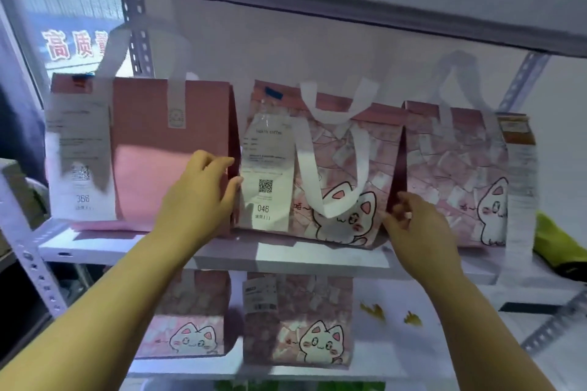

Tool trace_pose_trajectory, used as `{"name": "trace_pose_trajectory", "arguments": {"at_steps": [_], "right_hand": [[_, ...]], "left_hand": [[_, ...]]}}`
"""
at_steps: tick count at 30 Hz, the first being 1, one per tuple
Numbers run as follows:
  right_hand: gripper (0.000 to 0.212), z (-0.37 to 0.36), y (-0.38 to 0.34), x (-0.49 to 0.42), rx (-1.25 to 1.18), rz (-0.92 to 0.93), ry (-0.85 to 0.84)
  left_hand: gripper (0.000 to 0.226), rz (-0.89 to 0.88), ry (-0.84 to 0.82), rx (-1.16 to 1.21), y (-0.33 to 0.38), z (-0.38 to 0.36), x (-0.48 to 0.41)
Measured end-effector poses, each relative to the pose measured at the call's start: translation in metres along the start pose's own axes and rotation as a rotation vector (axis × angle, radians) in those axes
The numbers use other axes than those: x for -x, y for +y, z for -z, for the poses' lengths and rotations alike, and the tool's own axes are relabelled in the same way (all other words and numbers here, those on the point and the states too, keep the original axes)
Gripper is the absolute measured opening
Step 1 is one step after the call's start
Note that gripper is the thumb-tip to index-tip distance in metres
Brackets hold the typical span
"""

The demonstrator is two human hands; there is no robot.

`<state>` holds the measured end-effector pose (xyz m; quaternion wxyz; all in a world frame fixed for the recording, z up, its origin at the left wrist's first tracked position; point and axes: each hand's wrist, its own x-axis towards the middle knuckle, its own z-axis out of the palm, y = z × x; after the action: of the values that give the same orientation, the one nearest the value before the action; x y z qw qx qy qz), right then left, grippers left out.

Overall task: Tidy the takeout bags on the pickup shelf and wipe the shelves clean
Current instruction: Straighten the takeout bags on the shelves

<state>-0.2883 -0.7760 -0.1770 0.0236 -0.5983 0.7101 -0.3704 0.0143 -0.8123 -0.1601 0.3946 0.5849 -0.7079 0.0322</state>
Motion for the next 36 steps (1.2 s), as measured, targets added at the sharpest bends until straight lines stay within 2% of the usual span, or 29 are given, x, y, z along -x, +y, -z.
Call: {"name": "trace_pose_trajectory", "arguments": {"at_steps": [3, 8, 13, 22, 30, 36], "right_hand": [[0.028, 0.000, 0.002, -0.008, -0.047, 0.040, -0.057], [0.021, -0.002, 0.007, -0.020, -0.067, 0.063, -0.034], [0.020, -0.003, 0.008, -0.025, -0.062, 0.047, -0.013], [0.021, -0.006, 0.013, -0.027, -0.082, 0.072, 0.046], [0.020, -0.002, 0.014, -0.025, -0.107, 0.088, 0.058], [0.019, 0.006, 0.016, -0.017, -0.163, 0.125, 0.098]], "left_hand": [[0.028, 0.029, -0.002, 0.025, 0.005, -0.007, -0.002], [0.022, 0.084, 0.023, 0.010, 0.009, -0.013, -0.007], [0.028, 0.103, 0.069, -0.018, 0.013, -0.015, -0.006], [0.017, 0.106, 0.074, -0.010, 0.022, -0.016, -0.009], [0.019, 0.119, 0.078, -0.015, 0.026, -0.015, -0.004], [0.017, 0.144, 0.147, 0.013, 0.028, -0.007, 0.004]]}}
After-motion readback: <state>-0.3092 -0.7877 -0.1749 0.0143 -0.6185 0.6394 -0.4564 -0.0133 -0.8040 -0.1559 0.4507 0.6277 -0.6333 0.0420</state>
